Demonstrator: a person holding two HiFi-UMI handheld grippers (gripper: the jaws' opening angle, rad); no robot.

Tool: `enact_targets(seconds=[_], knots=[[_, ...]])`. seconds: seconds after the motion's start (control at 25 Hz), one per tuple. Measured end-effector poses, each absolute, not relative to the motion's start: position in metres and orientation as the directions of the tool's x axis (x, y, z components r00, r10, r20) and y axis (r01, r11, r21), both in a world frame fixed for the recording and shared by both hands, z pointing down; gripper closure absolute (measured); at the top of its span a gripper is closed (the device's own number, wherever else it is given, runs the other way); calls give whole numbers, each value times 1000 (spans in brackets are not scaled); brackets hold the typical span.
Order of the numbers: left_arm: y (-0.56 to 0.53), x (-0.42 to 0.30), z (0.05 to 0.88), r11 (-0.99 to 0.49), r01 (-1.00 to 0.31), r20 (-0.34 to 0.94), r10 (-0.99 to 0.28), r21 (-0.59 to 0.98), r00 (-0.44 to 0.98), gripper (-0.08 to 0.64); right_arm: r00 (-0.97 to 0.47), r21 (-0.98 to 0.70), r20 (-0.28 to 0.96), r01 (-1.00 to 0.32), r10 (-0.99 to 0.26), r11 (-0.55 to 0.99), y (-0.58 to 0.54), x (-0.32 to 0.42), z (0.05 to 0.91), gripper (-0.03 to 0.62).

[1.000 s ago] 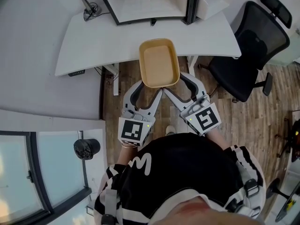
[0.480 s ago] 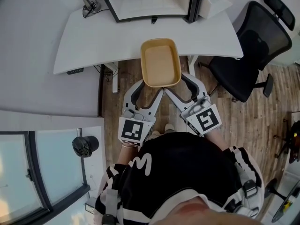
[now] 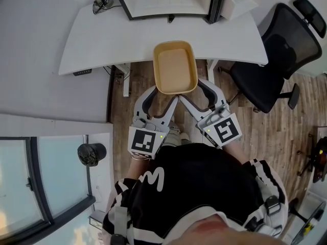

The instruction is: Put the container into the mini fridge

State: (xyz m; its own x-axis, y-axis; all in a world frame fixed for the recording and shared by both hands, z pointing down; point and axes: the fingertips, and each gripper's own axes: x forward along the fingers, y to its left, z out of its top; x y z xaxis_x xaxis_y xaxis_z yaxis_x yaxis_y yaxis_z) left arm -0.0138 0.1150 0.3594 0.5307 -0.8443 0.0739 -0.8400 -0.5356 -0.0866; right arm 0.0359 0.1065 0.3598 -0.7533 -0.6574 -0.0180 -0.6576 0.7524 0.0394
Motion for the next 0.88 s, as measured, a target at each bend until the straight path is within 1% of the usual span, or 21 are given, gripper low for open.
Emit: enact_targets(seconds=[0.24,0.4,0.6,0.88], knots=[[103,-18,362,-534,-840,52,-845,-96,532,322,-752,43,-22,-659,-659,751,95,32,359,328],[86,-19,363,-541,-837,56,-841,-89,538,322,-746,44,-9,-666,-666,745,77,31,360,328],[58,-28,362,-545,-833,53,-838,-93,543,322,-747,42,-22,-665,-665,745,51,22,361,328],[16,-36,363,-569,-818,61,-823,-90,565,322,-724,42,23,-688,-689,725,9,15,362,328]])
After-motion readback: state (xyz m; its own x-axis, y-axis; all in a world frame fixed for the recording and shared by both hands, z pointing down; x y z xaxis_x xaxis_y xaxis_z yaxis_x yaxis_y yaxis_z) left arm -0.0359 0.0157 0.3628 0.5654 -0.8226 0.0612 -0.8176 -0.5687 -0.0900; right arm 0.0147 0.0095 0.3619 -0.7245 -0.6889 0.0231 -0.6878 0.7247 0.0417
